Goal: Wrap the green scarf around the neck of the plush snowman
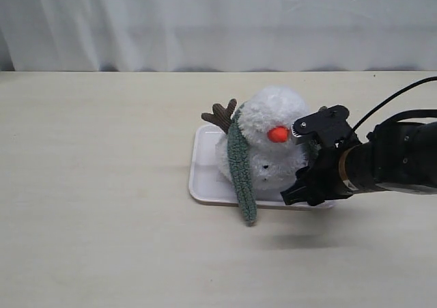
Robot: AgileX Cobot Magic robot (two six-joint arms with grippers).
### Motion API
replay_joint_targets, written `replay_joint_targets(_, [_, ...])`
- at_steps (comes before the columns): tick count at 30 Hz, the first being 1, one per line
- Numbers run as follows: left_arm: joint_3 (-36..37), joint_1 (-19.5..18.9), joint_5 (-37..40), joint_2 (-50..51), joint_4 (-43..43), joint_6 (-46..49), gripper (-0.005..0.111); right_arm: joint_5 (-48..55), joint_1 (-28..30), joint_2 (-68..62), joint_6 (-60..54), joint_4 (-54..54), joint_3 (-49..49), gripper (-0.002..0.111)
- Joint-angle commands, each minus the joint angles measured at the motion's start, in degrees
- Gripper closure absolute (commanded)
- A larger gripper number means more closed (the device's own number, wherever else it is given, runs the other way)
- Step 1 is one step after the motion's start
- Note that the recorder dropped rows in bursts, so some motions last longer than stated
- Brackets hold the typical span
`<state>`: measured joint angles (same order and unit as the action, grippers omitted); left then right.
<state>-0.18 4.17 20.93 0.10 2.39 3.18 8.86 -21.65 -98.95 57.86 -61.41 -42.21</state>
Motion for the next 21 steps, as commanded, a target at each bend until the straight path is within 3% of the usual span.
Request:
replay_joint_targets(1, [0.2, -0.1, -0.6, -0.1, 0.0, -0.1, 0.107, 3.1, 0.3, -1.8, 0.4, -1.7, -1.7, 0.062])
replay_joint_targets(8, [0.2, -0.1, -0.6, -0.1, 0.0, -0.1, 0.107, 5.4, 0.3, -2.8, 2.0, -1.7, -2.4, 0.065])
replay_joint_targets(14, [0.2, -0.1, -0.6, -0.1, 0.0, -0.1, 0.107, 5.4, 0.2, -2.7, 1.8, 0.6, -2.4, 0.104])
replay_joint_targets(21, [0.2, -0.1, -0.6, -0.1, 0.0, -0.1, 0.107, -1.9, 0.2, 1.7, 0.9, 2.7, -0.2, 0.104])
